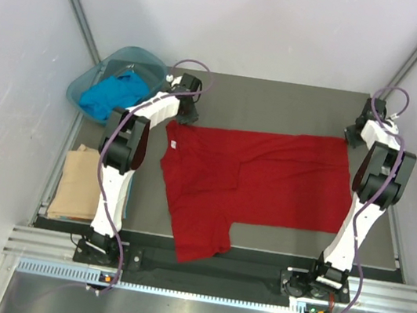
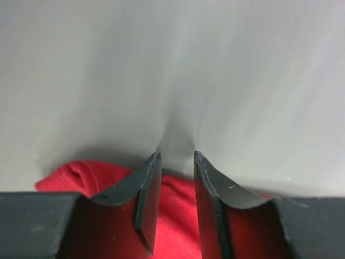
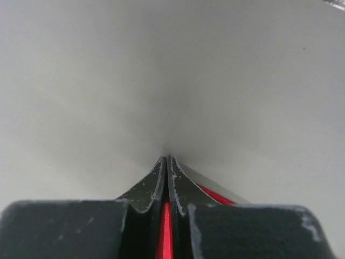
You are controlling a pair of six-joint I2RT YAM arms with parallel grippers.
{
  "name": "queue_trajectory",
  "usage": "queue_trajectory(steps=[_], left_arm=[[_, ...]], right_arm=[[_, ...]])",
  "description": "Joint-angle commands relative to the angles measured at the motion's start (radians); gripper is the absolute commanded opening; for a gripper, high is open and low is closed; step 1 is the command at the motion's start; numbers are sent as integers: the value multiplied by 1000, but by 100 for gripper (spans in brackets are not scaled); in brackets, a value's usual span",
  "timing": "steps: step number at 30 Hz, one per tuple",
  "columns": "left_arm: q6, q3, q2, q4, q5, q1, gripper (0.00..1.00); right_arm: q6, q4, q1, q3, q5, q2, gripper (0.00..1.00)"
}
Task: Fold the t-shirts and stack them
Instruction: Fold the tshirt
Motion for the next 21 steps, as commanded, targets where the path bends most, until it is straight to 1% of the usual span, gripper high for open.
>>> queue_trajectory(steps=[1,6,9,15,21], left_arm=[[5,-9,67,-52,-53,17,36],[3,14,86,-53,-70,19,36],[2,30,103,-50,-67,19,36],[-9,51,133,-41,-78,20,36],[-3,97,152,-4,-24,20,36]], right_arm=[[-15,3,-7,39,28,13,0],[-30,62,-13,1,88,-16,0],[-36,99,-18,-25,95,-35,0],[-29,133,-19,-62,147,-59,0],[-42,142,-19,-47,137,-53,0]])
